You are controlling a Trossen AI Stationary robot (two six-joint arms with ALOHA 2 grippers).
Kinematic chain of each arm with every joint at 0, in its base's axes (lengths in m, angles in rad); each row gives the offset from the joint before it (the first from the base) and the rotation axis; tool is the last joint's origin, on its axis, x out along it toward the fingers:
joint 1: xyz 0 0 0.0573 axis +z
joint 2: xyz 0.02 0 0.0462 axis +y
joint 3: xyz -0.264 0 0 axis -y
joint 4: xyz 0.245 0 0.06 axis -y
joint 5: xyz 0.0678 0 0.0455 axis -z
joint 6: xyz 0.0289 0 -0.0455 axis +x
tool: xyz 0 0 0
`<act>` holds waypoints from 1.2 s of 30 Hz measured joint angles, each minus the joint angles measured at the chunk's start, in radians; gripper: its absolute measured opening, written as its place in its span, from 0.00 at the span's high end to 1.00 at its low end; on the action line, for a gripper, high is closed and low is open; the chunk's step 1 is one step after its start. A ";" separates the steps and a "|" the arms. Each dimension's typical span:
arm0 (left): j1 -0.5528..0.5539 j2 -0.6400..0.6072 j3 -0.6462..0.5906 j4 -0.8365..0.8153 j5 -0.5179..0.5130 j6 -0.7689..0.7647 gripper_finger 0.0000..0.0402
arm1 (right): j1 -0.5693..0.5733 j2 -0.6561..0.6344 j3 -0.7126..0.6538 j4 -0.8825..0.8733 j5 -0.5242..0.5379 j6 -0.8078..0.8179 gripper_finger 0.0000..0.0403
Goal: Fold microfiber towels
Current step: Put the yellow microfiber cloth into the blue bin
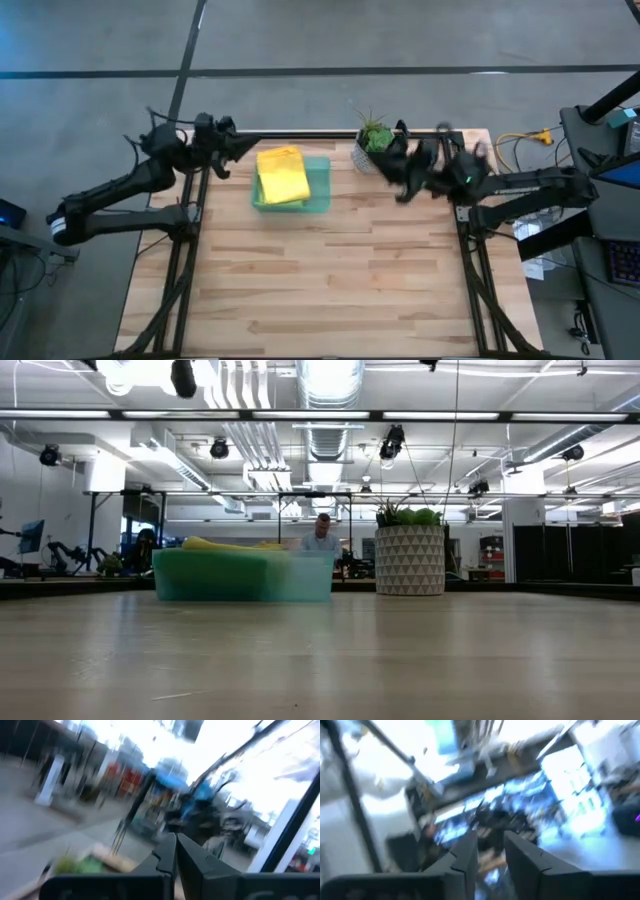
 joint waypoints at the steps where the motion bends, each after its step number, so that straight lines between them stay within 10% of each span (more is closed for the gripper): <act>1: -0.012 0.009 0.003 0.061 -0.017 -0.002 1.00 | -0.034 -0.015 0.015 0.003 -0.012 0.002 0.80; 11: -0.035 -0.094 0.027 0.046 -0.028 0.052 1.00 | -0.238 -0.451 0.031 -0.420 -0.132 0.037 0.98; 19: -0.225 -0.112 0.001 -0.496 -0.050 0.018 1.00 | -0.024 -0.464 -0.020 -0.627 -0.027 0.119 0.98; 27: -0.456 0.216 -0.118 -0.343 -0.054 -0.105 1.00 | 0.053 -0.370 -0.040 -0.544 0.071 0.082 0.98; 36: -0.451 0.602 -0.110 -0.258 -0.136 -0.133 1.00 | 0.054 -0.396 -0.038 -0.525 0.069 0.108 0.98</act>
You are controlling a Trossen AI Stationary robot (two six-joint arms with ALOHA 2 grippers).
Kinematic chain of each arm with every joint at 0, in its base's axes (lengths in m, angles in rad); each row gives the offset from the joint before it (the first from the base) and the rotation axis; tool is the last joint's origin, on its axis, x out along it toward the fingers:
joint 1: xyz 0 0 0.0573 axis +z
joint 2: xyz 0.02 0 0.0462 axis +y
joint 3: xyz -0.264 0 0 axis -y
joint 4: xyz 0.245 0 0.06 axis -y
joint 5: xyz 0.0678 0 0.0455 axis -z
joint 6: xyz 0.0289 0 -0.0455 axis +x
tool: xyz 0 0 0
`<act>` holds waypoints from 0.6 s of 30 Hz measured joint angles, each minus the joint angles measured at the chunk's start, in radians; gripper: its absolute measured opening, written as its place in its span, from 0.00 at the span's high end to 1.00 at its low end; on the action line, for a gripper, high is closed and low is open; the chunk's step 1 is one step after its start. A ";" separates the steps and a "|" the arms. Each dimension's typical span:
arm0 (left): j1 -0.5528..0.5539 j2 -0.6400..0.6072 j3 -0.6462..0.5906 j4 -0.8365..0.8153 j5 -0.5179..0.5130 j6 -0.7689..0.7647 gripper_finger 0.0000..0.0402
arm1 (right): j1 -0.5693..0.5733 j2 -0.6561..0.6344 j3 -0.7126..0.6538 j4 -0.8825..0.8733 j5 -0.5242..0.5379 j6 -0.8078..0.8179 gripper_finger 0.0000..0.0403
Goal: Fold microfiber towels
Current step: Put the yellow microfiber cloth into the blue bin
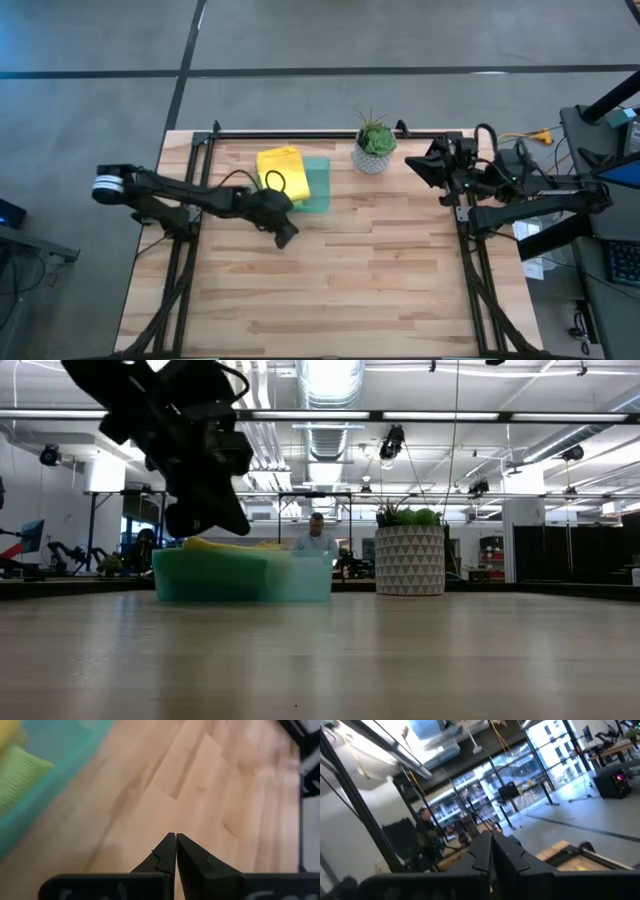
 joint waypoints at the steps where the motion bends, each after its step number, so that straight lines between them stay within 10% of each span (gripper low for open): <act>1: 0.005 0.022 0.009 -0.002 -0.005 0.000 1.00 | 0.001 -0.010 0.001 0.001 0.000 0.005 0.98; 18: 0.106 0.172 0.034 0.058 -0.143 0.079 1.00 | 0.001 -0.062 0.001 -0.009 0.000 0.008 0.98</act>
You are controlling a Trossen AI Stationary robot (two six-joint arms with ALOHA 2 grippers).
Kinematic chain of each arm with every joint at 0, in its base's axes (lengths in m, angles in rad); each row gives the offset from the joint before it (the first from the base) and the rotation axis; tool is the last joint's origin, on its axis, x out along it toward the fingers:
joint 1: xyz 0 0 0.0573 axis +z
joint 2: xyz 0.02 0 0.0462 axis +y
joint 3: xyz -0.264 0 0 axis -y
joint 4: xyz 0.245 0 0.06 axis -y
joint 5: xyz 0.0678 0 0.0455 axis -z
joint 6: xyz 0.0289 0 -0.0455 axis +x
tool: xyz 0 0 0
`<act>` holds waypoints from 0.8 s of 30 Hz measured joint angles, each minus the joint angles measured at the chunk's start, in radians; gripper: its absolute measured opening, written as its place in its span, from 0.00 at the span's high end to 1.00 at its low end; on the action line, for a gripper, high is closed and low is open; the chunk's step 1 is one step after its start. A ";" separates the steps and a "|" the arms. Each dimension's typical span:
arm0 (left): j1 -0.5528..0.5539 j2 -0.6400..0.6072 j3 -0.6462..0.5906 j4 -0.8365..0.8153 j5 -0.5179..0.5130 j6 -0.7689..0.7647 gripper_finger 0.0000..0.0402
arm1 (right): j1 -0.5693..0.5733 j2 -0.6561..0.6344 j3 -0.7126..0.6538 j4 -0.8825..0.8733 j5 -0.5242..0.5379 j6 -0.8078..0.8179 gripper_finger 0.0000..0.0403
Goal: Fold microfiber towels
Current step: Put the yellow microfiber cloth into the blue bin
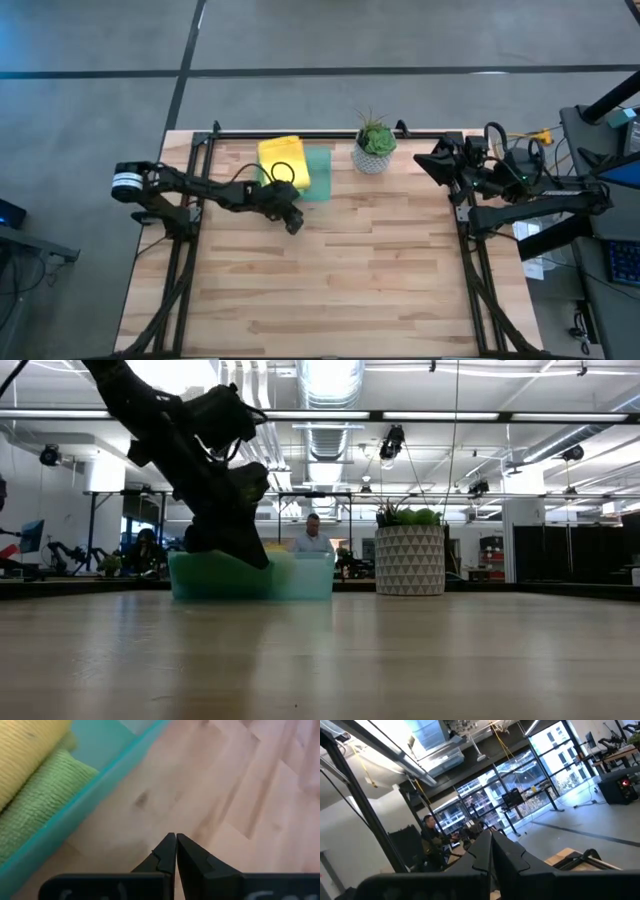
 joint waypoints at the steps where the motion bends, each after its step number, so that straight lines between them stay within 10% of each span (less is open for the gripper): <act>1: 0.013 0.000 0.002 -0.002 0.000 0.006 1.00 | 0.000 0.001 0.000 0.000 0.000 0.000 0.98; 15: 0.058 -0.175 0.060 0.003 0.090 0.059 1.00 | 0.000 0.010 0.000 -0.001 0.000 -0.007 0.98; 24: 0.039 -0.024 0.070 -0.006 0.083 0.052 1.00 | 0.000 0.025 0.000 0.007 -0.001 -0.006 0.98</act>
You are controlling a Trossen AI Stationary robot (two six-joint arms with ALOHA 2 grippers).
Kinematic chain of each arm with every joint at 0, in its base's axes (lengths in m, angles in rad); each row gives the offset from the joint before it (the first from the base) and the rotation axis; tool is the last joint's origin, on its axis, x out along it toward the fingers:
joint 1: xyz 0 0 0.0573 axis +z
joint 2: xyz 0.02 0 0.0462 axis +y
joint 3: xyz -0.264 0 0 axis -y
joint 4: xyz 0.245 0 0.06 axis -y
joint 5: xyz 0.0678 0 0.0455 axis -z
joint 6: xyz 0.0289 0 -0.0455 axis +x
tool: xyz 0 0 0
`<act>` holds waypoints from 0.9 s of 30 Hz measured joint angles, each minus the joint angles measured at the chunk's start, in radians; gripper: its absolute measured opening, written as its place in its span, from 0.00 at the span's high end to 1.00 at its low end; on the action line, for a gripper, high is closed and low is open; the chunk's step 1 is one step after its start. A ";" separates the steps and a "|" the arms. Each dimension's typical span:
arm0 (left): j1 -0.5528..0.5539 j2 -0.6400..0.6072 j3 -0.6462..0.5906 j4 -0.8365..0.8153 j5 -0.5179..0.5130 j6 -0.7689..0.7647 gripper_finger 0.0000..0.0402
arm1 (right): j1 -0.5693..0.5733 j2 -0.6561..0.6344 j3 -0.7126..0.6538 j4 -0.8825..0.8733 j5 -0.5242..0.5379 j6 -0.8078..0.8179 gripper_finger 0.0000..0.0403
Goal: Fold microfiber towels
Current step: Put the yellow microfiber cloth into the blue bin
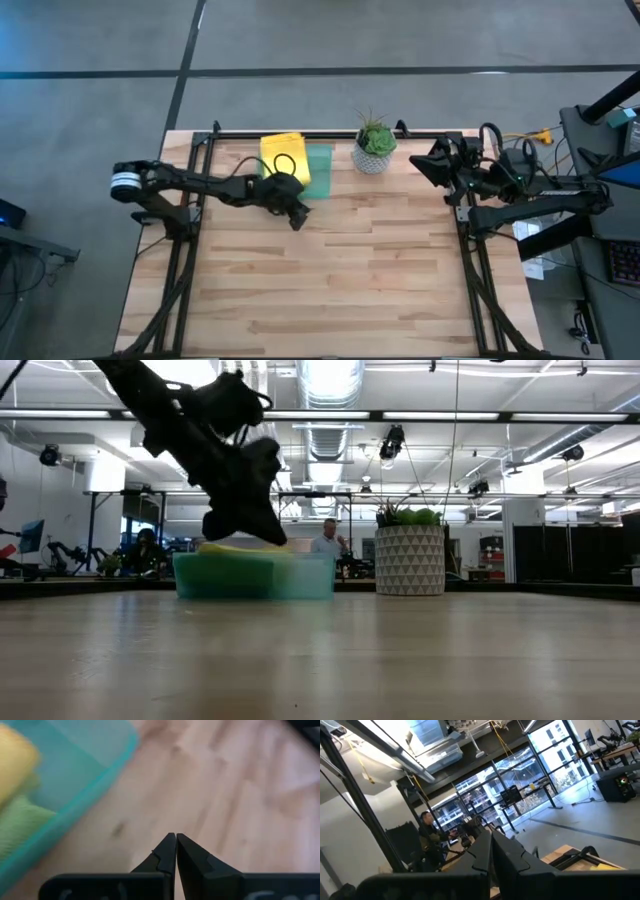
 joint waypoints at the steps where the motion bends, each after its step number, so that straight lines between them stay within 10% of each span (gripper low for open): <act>1: 0.000 0.019 0.006 -0.003 -0.025 -0.001 1.00 | 0.000 0.000 0.000 0.000 0.000 0.004 0.98; 27: -0.003 0.134 0.091 0.041 -0.324 0.009 1.00 | 0.124 0.002 0.009 0.018 0.027 0.023 0.98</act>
